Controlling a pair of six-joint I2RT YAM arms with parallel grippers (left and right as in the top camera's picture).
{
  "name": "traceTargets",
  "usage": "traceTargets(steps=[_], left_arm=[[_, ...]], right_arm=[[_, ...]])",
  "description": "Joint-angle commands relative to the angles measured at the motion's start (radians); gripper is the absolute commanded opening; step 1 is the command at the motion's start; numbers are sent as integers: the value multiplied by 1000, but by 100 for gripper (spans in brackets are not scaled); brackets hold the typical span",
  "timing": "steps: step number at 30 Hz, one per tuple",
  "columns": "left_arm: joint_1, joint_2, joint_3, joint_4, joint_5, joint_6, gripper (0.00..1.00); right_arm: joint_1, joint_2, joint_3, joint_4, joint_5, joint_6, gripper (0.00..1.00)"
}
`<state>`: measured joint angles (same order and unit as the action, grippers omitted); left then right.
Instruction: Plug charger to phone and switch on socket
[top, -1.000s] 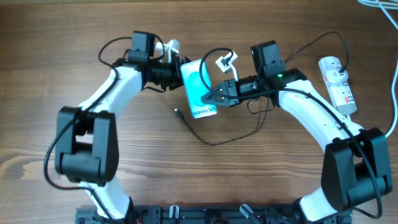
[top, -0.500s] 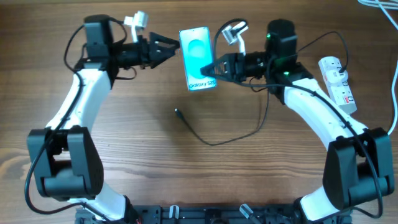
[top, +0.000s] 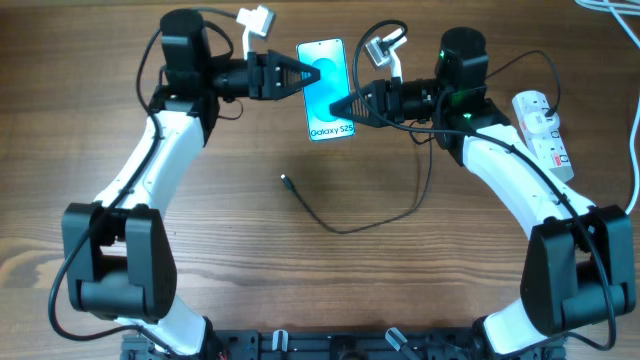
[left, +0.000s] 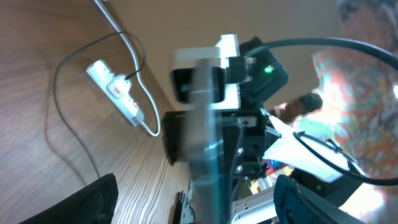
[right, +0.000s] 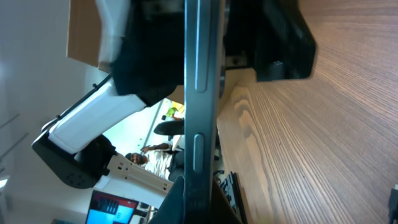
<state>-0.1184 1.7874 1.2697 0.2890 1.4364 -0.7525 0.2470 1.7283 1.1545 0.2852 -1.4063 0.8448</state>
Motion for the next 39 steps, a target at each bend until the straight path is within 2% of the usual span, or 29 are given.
traceTargets(steps=[1,6,11,14,18,22,26,30,39], left_arm=[[-37,-22,8,110,22,-179,81],[-65,-22,8,116,22,-180,73],[-67,-22,8,116,21,-180,54],[-67,-22,8,116,21,-180,48],[-67,-22,8,116,18,-180,48],[-67,-22,8,116,9,-180,39],[-67,-22,8,117,2,-180,41],[-67,-22,8,120,-24,-180,35],[-66,-22,8,120,-24,-180,24]], right_arm=[[2,-12,18,6,-31,9,4],[2,-12,18,6,-31,24,4],[2,-12,18,6,-27,50,4],[2,-12,18,6,-23,65,4],[2,-12,18,6,4,130,4],[2,-12,18,6,40,165,4],[3,-12,18,6,46,186,4],[25,-12,18,6,84,253,4],[61,-12,18,6,136,257,4]])
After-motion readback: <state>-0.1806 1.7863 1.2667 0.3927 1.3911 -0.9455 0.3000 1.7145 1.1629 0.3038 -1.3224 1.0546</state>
